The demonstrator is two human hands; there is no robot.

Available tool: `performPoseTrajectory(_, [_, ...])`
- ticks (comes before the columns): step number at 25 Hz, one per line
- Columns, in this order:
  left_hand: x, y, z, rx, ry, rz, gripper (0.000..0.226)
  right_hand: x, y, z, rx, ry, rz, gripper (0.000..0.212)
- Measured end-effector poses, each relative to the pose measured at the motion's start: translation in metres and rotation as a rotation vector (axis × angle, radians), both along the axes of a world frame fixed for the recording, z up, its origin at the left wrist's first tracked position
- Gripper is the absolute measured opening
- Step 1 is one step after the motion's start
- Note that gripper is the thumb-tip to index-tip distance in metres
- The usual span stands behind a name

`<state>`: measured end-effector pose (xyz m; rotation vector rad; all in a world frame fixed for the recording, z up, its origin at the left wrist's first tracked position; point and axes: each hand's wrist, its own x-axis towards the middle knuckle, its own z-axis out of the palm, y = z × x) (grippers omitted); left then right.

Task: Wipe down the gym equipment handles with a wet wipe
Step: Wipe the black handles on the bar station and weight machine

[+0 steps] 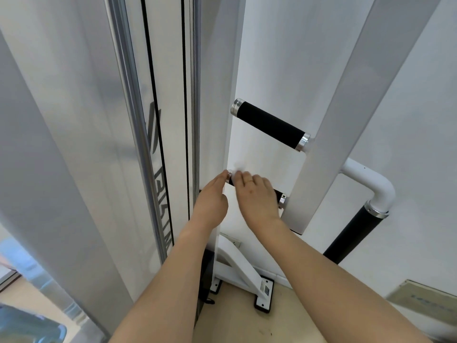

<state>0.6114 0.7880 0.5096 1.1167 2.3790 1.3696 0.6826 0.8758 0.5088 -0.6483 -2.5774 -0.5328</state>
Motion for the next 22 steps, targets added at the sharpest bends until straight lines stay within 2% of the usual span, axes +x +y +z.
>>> performPoseTrajectory(3, [-0.002, -0.003, -0.001, 0.013, -0.017, 0.024, 0.062, -0.003, 0.002, 0.003, -0.018, -0.053, 0.013, 0.051])
performPoseTrajectory(8, [0.003, -0.005, -0.001, 0.036, -0.055, 0.024, 0.06, 0.024, -0.007, -0.003, 0.107, -0.153, -0.272, 0.039])
performPoseTrajectory(14, [0.003, -0.013, 0.002, 0.09, -0.135, 0.022, 0.063, -0.014, -0.011, 0.01, -0.036, -0.147, -0.024, 0.043])
performPoseTrajectory(16, [0.006, -0.013, 0.001, 0.111, -0.169, 0.016, 0.063, 0.005, -0.008, 0.008, 0.012, -0.114, -0.058, 0.037])
performPoseTrajectory(19, [0.009, -0.01, 0.003, 0.085, -0.149, 0.009, 0.062, 0.03, -0.005, 0.006, 0.112, -0.19, -0.209, 0.034])
performPoseTrajectory(22, [0.011, -0.006, 0.008, 0.047, -0.159, -0.001, 0.064, 0.039, -0.017, 0.032, 0.03, -0.246, -0.169, 0.033])
